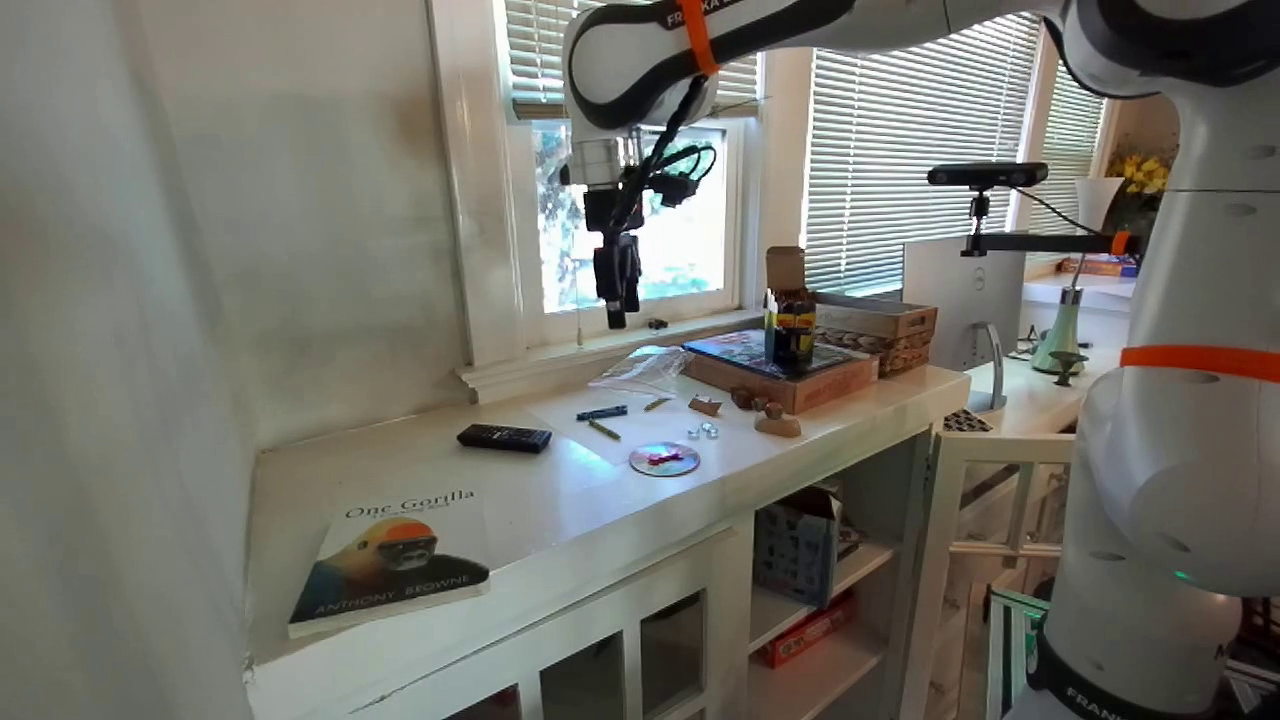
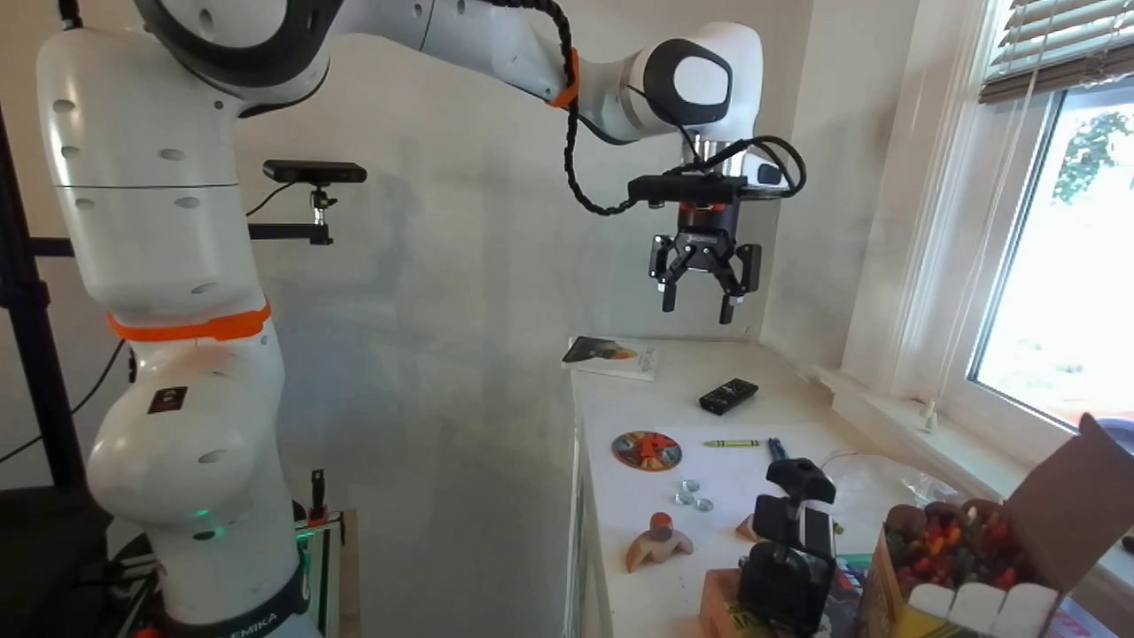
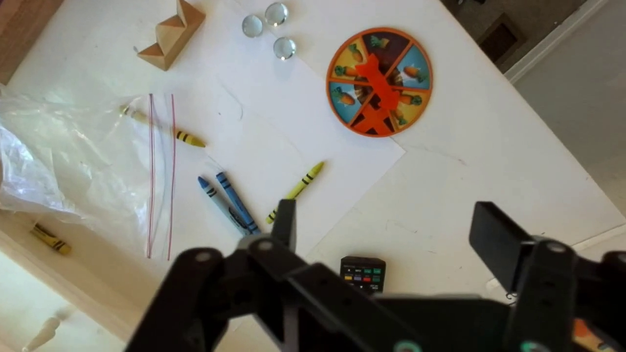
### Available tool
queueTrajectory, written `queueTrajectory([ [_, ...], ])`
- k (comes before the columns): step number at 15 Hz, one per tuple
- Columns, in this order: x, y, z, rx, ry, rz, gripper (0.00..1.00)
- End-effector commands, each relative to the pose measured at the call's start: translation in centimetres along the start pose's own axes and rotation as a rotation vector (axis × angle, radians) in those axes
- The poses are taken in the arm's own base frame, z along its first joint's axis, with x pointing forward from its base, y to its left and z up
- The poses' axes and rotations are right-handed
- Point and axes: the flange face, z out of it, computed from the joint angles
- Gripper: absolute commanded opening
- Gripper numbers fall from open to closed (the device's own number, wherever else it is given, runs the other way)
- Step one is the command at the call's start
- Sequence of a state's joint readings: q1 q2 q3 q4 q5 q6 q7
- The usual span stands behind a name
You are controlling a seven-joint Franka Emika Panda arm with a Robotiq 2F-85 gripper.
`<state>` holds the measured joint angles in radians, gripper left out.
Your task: Press the bottom right button of the black remote
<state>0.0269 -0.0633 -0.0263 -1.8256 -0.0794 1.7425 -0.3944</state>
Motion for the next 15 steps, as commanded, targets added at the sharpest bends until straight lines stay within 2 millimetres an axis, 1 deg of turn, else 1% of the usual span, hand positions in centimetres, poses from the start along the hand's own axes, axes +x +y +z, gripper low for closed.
queueTrajectory([
  [1, 3.1, 1.3, 1.3, -0.016, 0.022, -0.084, 0.58],
  [5, 5.8, 1.9, 3.3, -0.03, 0.064, -0.146, 0.27],
  [8, 7.6, 1.7, 4.7, -0.05, 0.091, -0.163, 0.04],
  [9, 8.0, 1.5, 5.1, -0.054, 0.095, -0.164, 0.0],
  [11, 8.9, 1.2, 6.1, -0.06, 0.101, -0.16, 0.0],
  [15, 9.9, 0.6, 8.1, -0.05, 0.12, -0.142, 0.0],
])
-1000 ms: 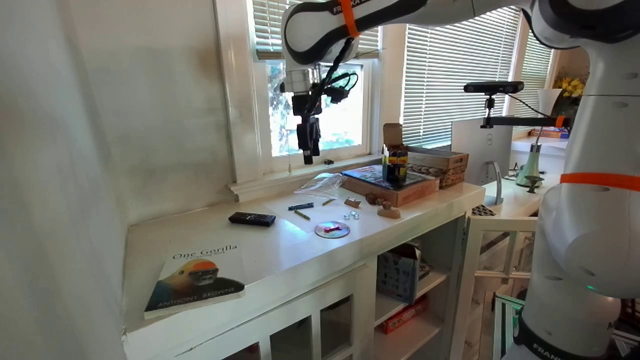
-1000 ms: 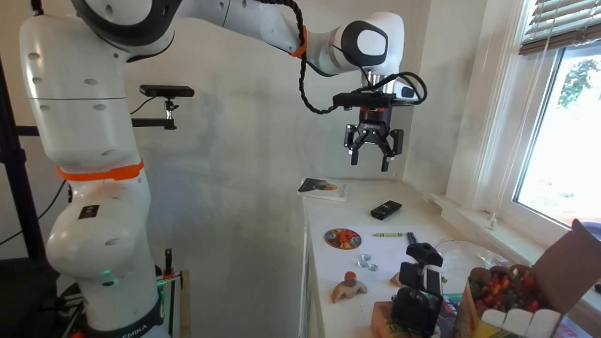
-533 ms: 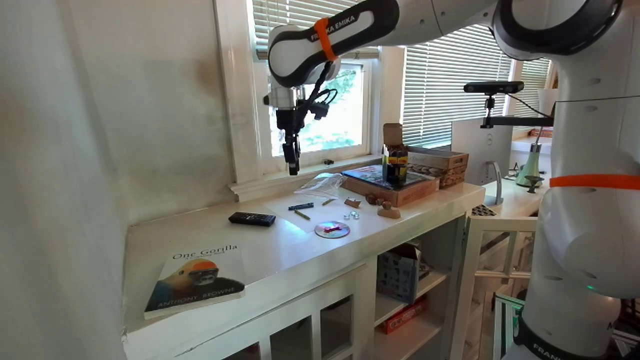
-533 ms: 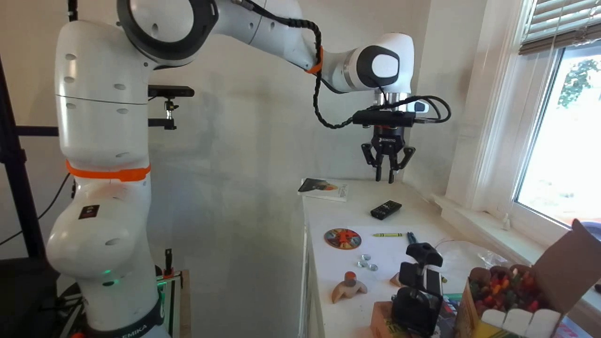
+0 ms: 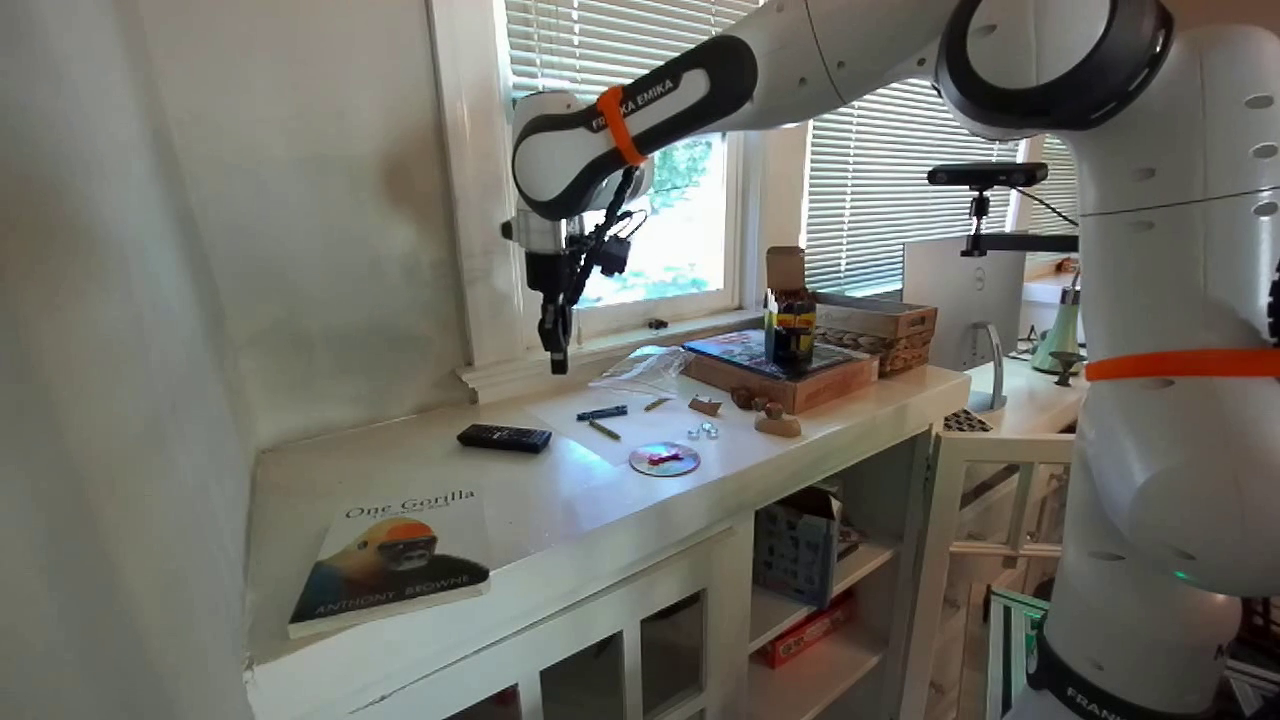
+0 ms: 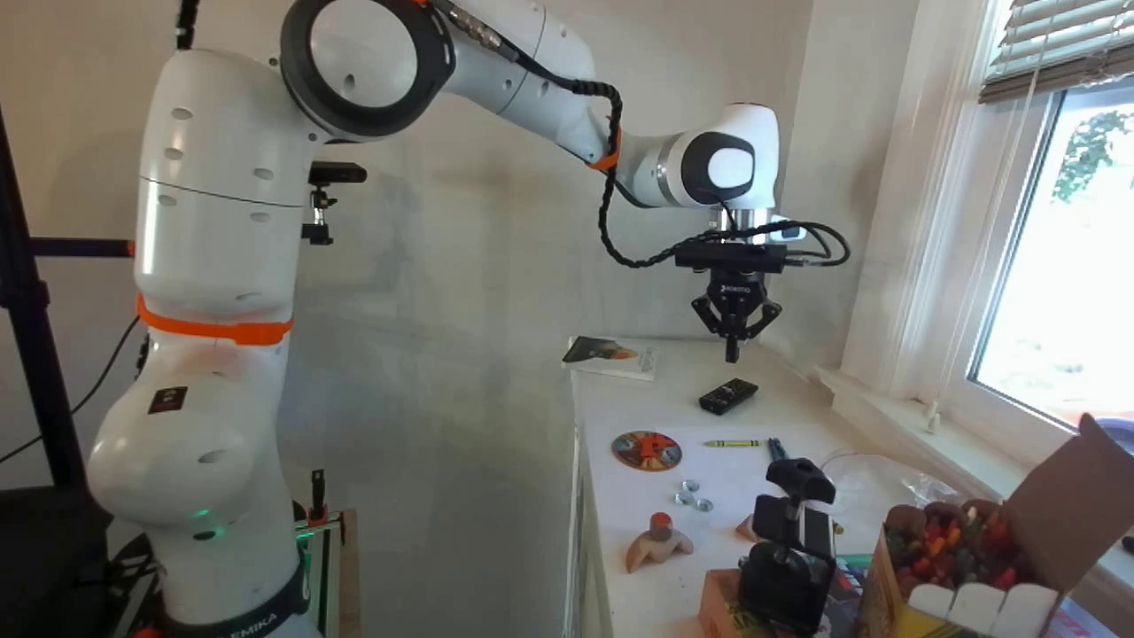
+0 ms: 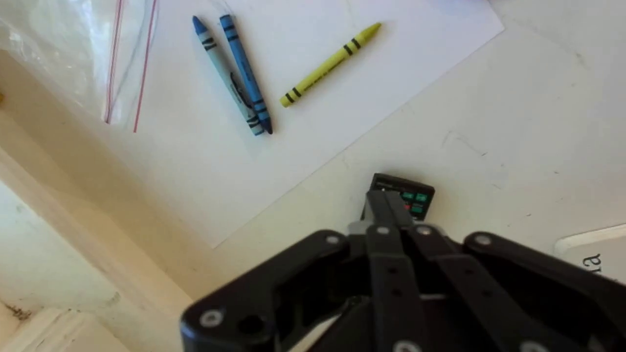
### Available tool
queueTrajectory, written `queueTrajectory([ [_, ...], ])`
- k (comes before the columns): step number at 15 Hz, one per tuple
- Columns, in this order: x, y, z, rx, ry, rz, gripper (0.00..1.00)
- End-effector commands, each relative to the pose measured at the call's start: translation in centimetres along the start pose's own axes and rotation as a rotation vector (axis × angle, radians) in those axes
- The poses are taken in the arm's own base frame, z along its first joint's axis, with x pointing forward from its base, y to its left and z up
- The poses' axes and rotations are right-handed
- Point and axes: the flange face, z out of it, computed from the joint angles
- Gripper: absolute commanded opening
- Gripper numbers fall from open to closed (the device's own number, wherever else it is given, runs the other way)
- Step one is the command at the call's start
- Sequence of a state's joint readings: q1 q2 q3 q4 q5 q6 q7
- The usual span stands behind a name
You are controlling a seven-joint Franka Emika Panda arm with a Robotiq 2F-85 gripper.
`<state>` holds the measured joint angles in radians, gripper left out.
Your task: Press the bottom right button of the black remote
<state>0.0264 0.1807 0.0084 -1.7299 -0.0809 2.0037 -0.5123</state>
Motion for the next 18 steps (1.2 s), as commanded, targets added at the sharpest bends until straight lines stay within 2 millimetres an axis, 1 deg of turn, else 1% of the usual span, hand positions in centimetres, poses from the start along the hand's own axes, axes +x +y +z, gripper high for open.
queueTrajectory([
  [1, 1.0, -0.1, 1.8, -0.003, 0.031, 0.033, 0.0],
  [7, 1.7, -0.7, 3.9, 0.003, 0.048, 0.079, 0.0],
  [12, 1.1, -1.5, 4.8, 0.041, 0.028, 0.151, 0.0],
  [17, 0.7, -1.6, 6.1, 0.062, 0.039, 0.177, 0.0],
  [18, 1.2, -1.3, 5.6, 0.049, 0.023, 0.153, 0.01],
])
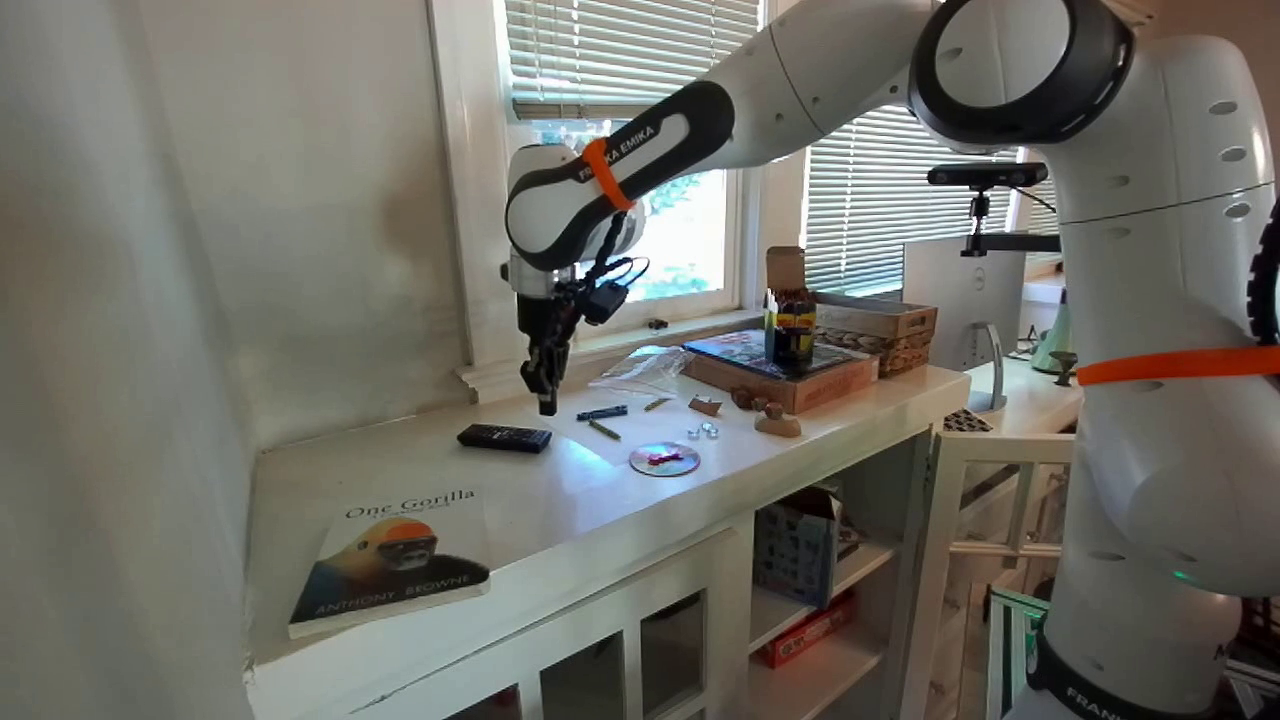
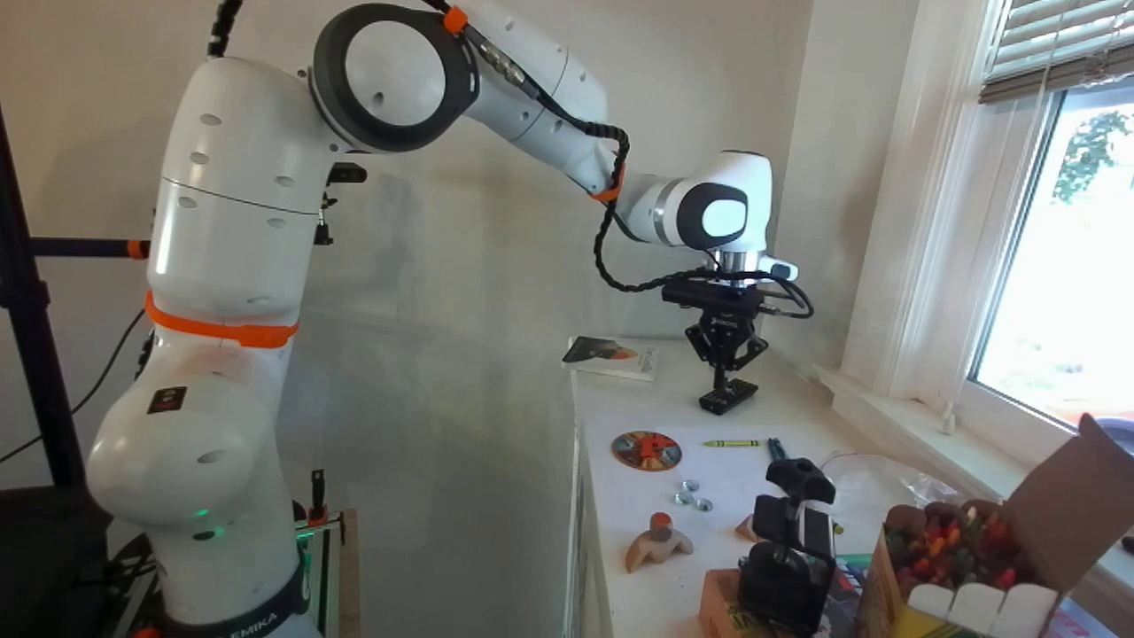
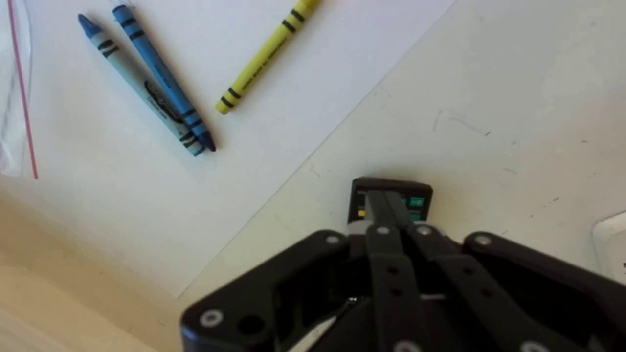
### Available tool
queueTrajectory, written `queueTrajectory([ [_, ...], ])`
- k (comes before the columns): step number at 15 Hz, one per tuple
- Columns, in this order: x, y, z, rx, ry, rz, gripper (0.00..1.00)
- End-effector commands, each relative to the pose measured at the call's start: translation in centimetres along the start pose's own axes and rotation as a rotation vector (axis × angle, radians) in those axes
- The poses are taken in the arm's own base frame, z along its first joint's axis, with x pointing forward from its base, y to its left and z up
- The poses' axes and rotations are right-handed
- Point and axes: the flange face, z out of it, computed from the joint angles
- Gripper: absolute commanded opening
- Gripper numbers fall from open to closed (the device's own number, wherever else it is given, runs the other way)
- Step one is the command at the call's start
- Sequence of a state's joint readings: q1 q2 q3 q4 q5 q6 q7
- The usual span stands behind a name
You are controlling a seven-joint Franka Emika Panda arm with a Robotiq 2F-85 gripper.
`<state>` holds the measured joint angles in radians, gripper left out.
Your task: Press the bottom right button of the black remote
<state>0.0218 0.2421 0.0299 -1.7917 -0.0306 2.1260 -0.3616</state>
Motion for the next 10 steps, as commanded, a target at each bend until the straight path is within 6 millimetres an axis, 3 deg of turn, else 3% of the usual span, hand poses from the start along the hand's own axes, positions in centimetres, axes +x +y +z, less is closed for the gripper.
queueTrajectory([
  [1, 0.0, 0.0, 0.1, 0.002, 0.0, 0.003, 0.01],
  [5, -0.1, 0.1, 0.2, 0.003, 0.0, 0.006, 0.0],
  [10, -0.6, 0.8, 2.0, 0.02, -0.005, 0.012, 0.0],
])
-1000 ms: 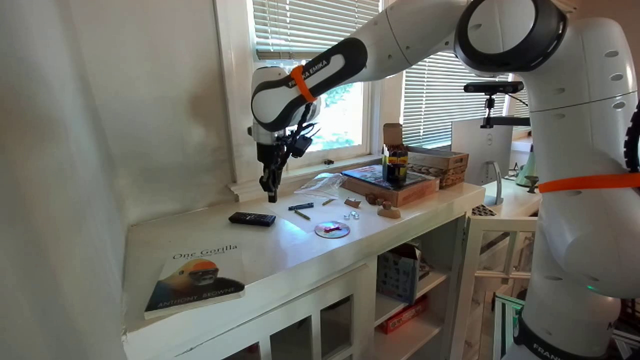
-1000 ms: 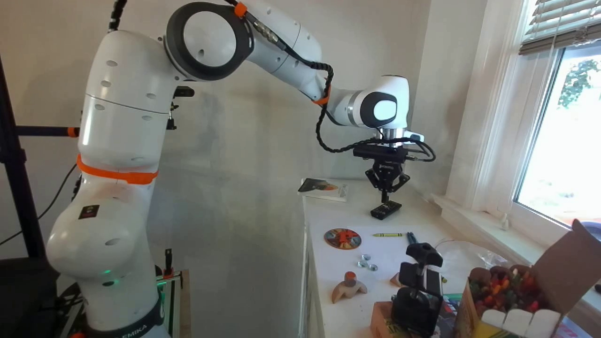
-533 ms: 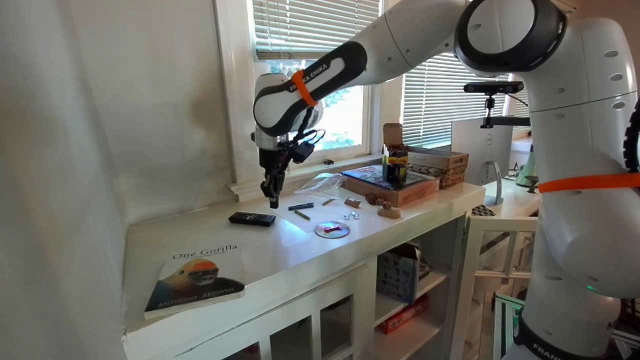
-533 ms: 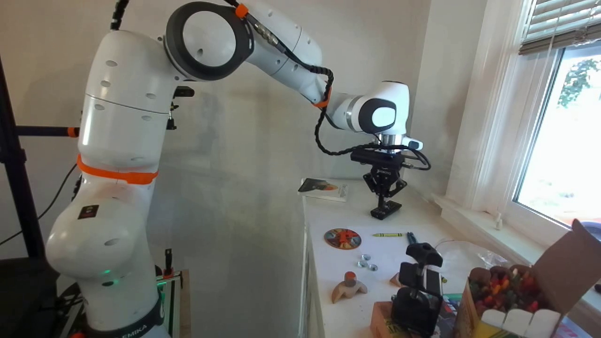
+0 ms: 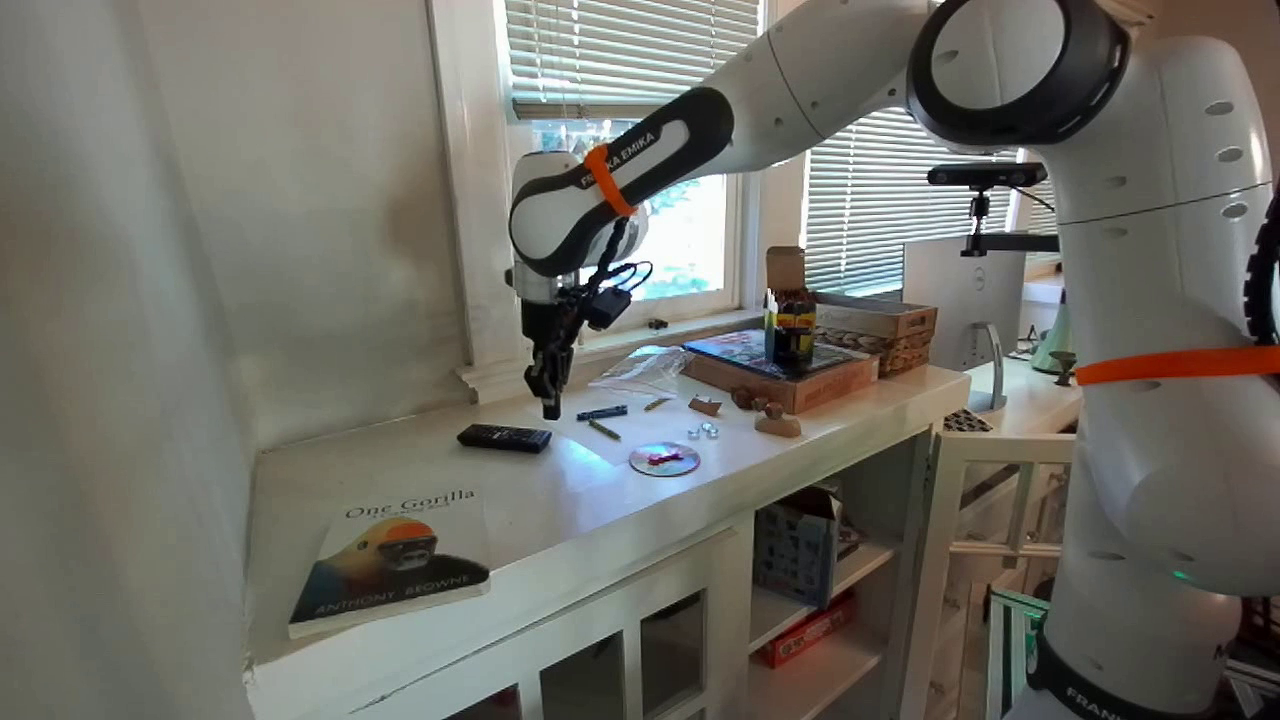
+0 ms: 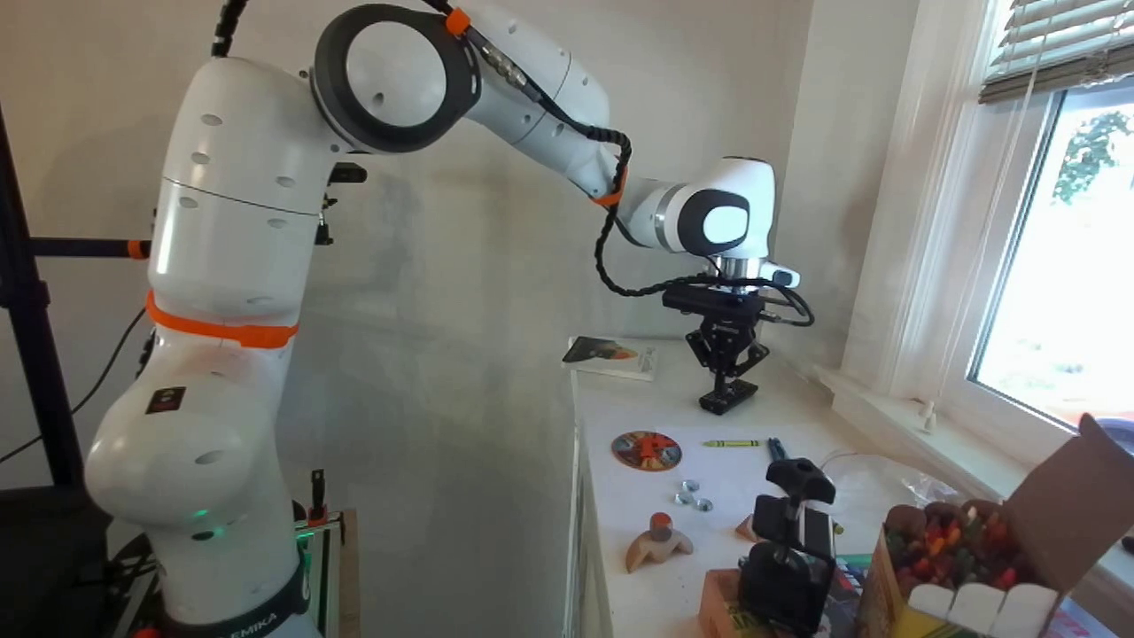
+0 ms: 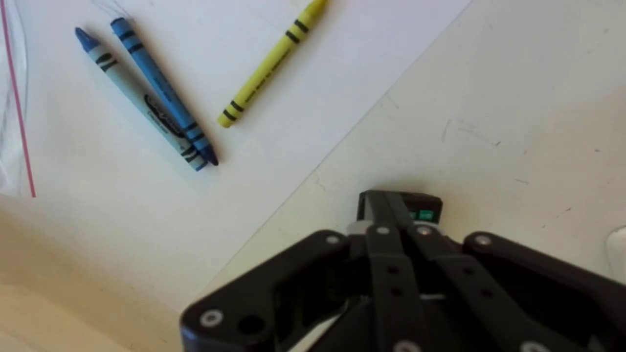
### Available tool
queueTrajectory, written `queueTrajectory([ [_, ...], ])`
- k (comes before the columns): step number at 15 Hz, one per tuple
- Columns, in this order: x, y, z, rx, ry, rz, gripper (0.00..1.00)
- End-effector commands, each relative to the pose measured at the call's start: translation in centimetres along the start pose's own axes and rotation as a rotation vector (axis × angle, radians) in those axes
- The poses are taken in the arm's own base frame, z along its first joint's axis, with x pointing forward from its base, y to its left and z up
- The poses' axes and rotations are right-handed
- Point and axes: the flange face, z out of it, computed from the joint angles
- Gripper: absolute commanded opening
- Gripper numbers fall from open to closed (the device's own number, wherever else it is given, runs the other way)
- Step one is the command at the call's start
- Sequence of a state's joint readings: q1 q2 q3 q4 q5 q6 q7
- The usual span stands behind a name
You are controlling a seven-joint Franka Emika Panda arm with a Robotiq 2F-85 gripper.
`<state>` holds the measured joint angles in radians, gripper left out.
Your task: Press the bottom right button of the black remote
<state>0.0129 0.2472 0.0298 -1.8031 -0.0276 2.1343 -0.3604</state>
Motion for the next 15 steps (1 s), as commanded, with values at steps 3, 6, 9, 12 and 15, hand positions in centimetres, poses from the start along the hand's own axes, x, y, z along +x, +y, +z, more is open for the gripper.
queueTrajectory([
  [3, -0.3, 0.7, 1.8, 0.026, -0.001, 0.0, 0.0],
  [6, -0.3, 0.7, 2.1, 0.037, 0.001, -0.005, 0.0],
  [9, 0.0, 0.6, 2.2, 0.043, 0.019, -0.008, 0.0],
  [12, 0.2, 0.6, 2.4, 0.033, 0.034, -0.007, 0.0],
  [15, 0.3, 0.8, 2.9, 0.034, 0.031, -0.008, 0.0],
])
